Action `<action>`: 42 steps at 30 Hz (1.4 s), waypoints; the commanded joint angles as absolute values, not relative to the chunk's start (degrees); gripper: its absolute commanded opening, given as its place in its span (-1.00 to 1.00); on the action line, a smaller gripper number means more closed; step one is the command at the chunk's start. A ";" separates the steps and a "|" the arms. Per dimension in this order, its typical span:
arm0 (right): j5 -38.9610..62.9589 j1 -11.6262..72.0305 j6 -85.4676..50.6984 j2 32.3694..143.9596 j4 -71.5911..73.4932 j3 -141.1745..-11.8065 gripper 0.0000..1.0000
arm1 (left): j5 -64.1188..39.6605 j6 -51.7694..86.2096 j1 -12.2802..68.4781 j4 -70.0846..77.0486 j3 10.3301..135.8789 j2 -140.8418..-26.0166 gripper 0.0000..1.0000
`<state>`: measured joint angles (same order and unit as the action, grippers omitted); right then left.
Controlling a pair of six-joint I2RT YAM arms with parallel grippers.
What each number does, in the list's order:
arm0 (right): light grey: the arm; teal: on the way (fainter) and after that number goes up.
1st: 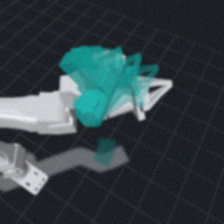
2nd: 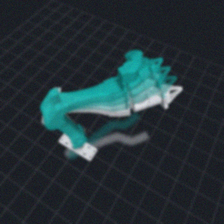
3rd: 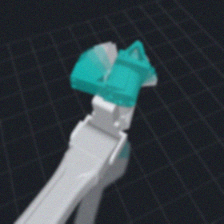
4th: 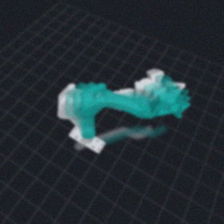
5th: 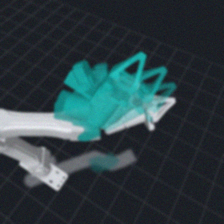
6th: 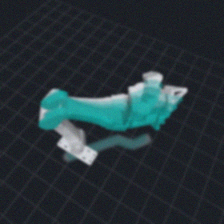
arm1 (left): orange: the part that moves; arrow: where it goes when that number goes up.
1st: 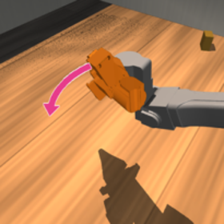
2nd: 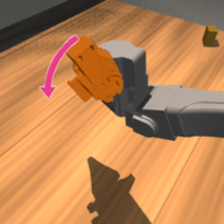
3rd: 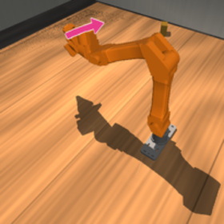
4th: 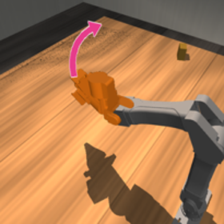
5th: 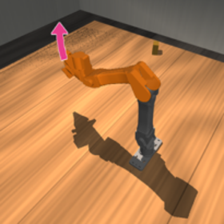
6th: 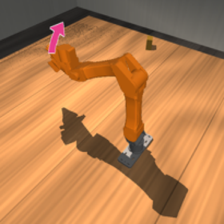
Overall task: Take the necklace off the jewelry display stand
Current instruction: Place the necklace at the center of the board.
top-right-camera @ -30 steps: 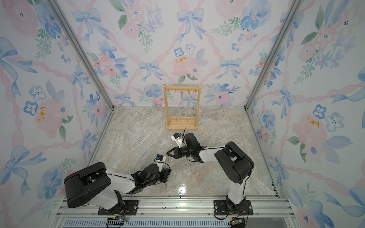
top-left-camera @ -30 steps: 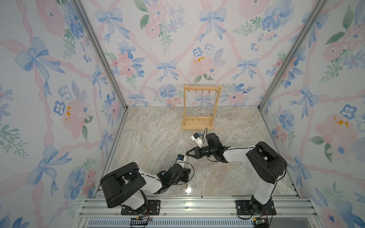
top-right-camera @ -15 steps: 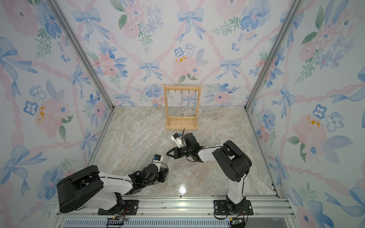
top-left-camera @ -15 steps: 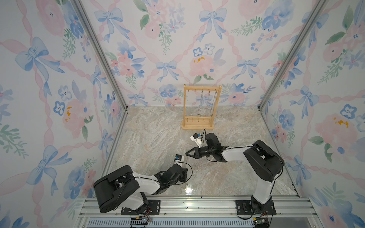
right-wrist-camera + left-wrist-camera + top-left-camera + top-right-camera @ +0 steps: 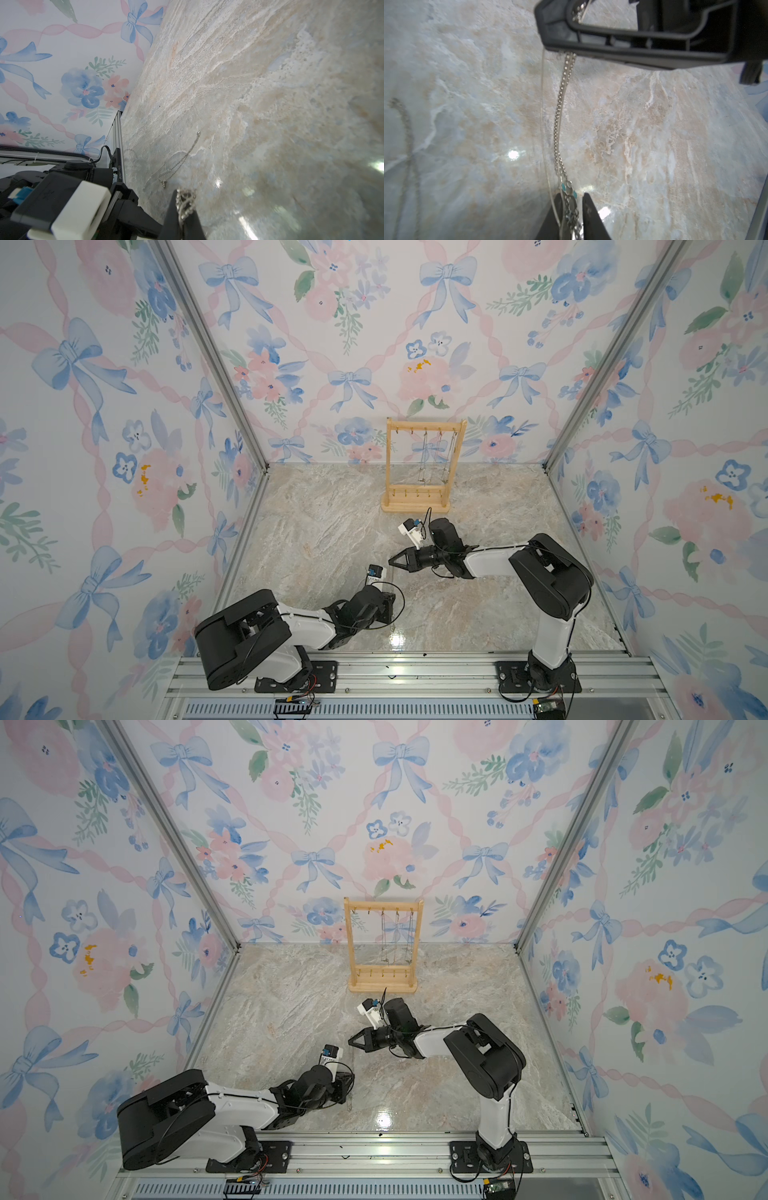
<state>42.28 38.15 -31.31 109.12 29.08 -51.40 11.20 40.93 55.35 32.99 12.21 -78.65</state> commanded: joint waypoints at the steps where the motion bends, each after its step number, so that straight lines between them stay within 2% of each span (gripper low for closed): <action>1: 43.15 37.35 -30.40 110.39 27.84 -52.57 -1.00 | 12.82 40.47 55.32 25.23 10.12 -78.48 -0.51; 4: 43.07 37.27 -30.30 110.56 27.74 -52.63 -1.00 | 13.22 40.62 55.37 25.22 9.56 -77.55 -0.40; 19: 42.83 36.83 -31.33 111.44 28.37 -52.59 -1.00 | 12.68 40.54 55.76 25.31 8.51 -72.69 -0.22; 30: 42.78 36.65 -31.54 111.71 28.13 -52.92 -1.00 | 8.47 36.81 56.83 25.24 12.16 -68.40 -0.43; 42: 43.63 36.10 -34.18 113.86 29.62 -53.57 -1.00 | 7.33 32.91 56.85 25.01 16.90 -79.60 -0.52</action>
<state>42.50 36.77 -33.08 112.38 28.82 -52.23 7.44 35.00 56.60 26.06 15.97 -77.89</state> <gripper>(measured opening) 0.048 0.245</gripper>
